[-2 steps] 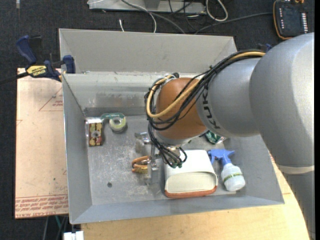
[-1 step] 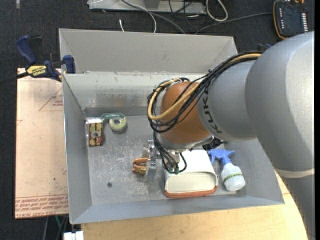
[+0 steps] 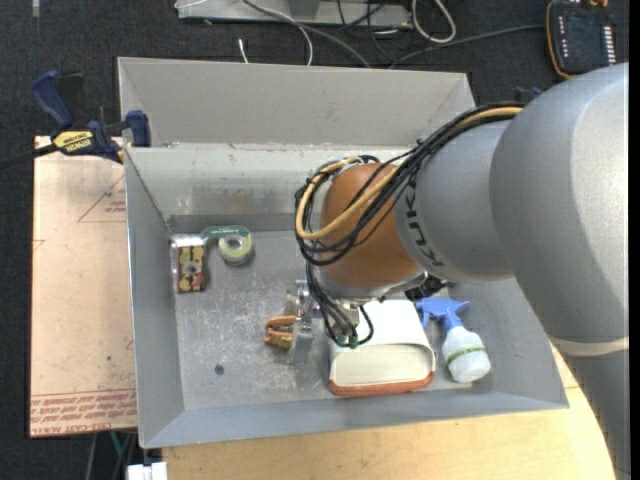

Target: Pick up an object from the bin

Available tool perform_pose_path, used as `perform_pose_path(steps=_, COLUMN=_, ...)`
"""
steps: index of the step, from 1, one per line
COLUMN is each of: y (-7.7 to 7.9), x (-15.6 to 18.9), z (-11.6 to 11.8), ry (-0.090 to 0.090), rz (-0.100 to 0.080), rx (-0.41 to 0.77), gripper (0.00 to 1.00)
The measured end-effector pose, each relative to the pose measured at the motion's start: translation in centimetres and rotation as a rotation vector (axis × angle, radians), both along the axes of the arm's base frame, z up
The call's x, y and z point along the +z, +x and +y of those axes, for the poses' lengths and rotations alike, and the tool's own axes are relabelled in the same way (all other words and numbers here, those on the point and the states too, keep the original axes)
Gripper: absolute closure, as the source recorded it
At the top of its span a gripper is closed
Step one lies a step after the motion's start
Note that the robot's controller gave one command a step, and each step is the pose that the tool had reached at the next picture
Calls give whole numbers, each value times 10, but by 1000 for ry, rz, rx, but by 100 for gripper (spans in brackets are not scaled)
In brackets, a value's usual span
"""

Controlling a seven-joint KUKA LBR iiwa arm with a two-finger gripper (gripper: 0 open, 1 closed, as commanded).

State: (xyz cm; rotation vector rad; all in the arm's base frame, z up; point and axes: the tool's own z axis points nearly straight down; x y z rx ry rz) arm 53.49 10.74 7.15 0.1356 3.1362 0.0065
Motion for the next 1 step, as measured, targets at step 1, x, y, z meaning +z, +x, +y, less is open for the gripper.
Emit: perform_pose_path(steps=1, y=-2, x=11, z=0, ry=-1, rz=4, rx=0, gripper=100)
